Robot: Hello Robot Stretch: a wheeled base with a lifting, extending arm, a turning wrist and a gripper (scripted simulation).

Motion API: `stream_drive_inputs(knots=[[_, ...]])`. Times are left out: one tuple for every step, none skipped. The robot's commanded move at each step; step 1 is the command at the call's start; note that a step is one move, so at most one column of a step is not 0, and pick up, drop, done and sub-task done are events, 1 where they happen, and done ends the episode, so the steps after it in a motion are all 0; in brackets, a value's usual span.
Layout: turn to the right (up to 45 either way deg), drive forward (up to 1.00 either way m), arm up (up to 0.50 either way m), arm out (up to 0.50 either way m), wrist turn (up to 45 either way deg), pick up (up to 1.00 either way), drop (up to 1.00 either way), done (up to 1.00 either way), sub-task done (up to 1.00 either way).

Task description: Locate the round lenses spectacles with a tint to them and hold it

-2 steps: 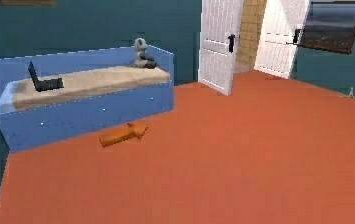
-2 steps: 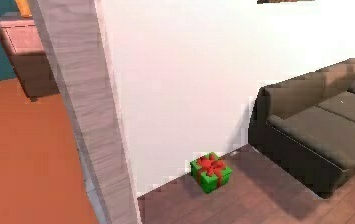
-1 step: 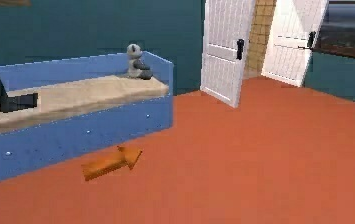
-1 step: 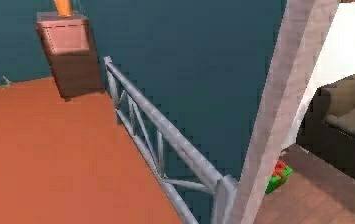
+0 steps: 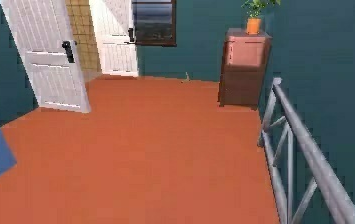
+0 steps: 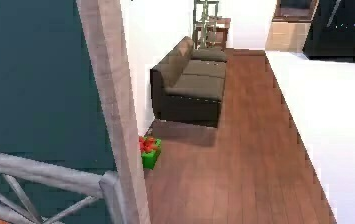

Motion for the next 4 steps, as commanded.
stream_drive_inputs(knots=[[0.0,1.00,0.00,0.00,0.0,0.00,0.00,0.00,0.00],[0.0,1.00,0.00,0.00,0.0,0.00,0.00,0.00,0.00],[3.0,0.00,0.00,0.00,0.0,0.00,0.00,0.00,0.00],[0.0,1.00,0.00,0.00,0.0,0.00,0.00,0.00,0.00]])
